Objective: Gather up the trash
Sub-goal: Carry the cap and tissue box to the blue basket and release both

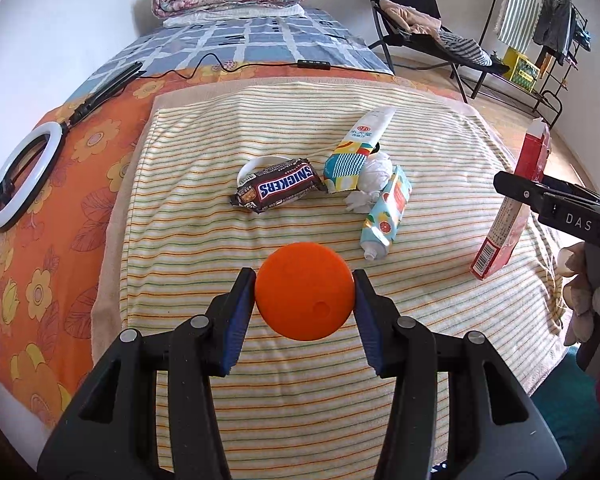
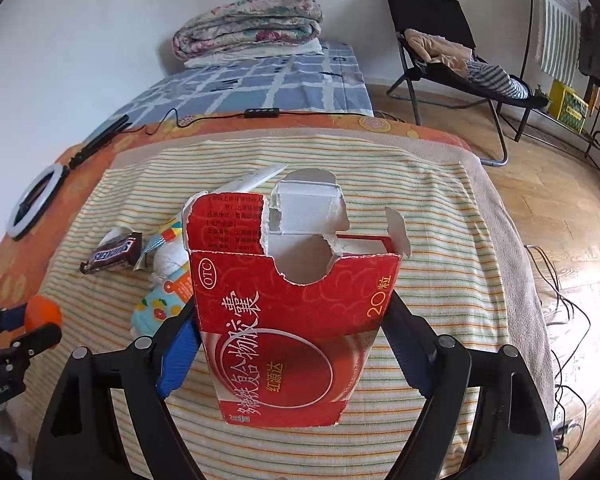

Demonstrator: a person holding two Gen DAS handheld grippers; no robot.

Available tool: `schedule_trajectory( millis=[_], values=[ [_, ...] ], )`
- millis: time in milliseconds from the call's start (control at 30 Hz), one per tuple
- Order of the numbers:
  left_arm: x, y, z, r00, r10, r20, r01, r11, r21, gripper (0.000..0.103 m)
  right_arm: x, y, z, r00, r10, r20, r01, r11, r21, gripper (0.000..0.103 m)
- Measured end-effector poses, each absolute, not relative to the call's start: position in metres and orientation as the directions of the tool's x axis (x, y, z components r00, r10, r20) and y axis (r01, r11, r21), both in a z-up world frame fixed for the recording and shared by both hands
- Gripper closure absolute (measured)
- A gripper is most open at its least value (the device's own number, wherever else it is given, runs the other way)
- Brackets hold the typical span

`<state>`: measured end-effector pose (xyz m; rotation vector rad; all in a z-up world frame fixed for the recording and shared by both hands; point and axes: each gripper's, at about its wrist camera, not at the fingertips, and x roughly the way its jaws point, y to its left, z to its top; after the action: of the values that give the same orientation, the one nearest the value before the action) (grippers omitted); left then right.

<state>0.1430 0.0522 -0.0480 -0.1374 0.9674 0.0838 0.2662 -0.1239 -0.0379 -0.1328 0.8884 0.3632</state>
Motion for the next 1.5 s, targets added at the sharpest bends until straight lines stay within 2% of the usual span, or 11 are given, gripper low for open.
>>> schedule_trajectory(
  millis=[367, 667, 1067, 1500],
  values=[
    [0.099, 0.013, -0.025, 0.609, 0.012, -0.793, -0.076, 0.996, -0.043, 0.054, 0.218, -0.140, -0.018, 0.625, 0.287, -0.726, -0.416, 0.909, 0.001, 0.021],
    [0.055, -0.010, -0.015, 0.630, -0.010, -0.777, -0.033, 0.999, -0.040, 0.054, 0.167, -0.151, -0.003, 0.613, 0.363, -0.702, -0.477, 0.878, 0.037, 0.021],
    [-0.003, -0.035, -0.033, 0.606, -0.046, -0.794, 0.010, 0.999, -0.051, 0.054, 0.092, -0.164, -0.004, 0.574, 0.410, -0.709, -0.556, 0.831, 0.031, 0.021],
    [-0.042, -0.046, -0.076, 0.527, -0.082, -0.846, 0.017, 0.996, -0.086, 0.054, 0.026, -0.167, -0.028, 0.508, 0.426, -0.749, -0.634, 0.773, 0.009, 0.021]
  ],
)
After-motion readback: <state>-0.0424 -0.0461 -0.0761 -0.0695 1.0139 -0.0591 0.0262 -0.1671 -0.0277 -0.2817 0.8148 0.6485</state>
